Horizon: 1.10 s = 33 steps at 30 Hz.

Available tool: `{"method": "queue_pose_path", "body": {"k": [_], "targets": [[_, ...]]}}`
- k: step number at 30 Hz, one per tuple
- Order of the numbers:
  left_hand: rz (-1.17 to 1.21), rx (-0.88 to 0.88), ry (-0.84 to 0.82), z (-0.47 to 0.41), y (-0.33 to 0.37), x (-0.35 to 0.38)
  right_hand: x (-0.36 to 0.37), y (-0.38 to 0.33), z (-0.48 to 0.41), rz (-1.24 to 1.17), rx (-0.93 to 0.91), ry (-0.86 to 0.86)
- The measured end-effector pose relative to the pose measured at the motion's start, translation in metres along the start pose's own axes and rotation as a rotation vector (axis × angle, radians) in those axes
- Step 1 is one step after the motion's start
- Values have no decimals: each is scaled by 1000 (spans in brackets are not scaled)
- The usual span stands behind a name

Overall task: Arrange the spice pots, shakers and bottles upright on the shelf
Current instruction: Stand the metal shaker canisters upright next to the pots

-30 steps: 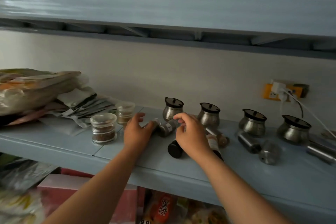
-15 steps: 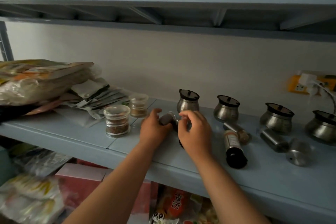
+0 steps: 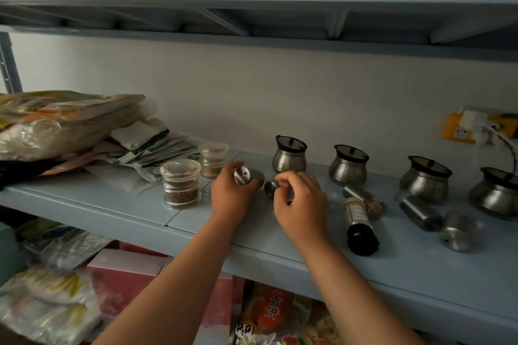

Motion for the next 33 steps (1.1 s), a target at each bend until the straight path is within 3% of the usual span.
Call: {"method": "queue_pose_path", "body": {"k": [8, 17, 20, 23, 28, 33], "targets": [[65, -3, 19, -2, -2, 2, -1, 6, -4, -44, 71, 61], [31, -33, 14, -2, -7, 3, -2, -2, 1, 43, -9, 4], [44, -38, 7, -4, -3, 6, 0, -6, -5, 2, 72, -18], [86, -103, 7, -12, 8, 11, 7, -9, -28, -97, 235, -104], [194, -82, 83, -22, 23, 23, 27, -6, -55, -7, 204, -328], [433, -55, 101, -21, 10, 29, 25, 4, -48, 40, 126, -367]]}}
Point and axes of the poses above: each hand's wrist, its own z-axis away from the middle knuckle, its own x-axis out of the palm, y = z × x, the point moved 1 cm from there along -z, towards the middle knuckle, and after that the axes turned 13 degrees about y, right-handed, at the moved point
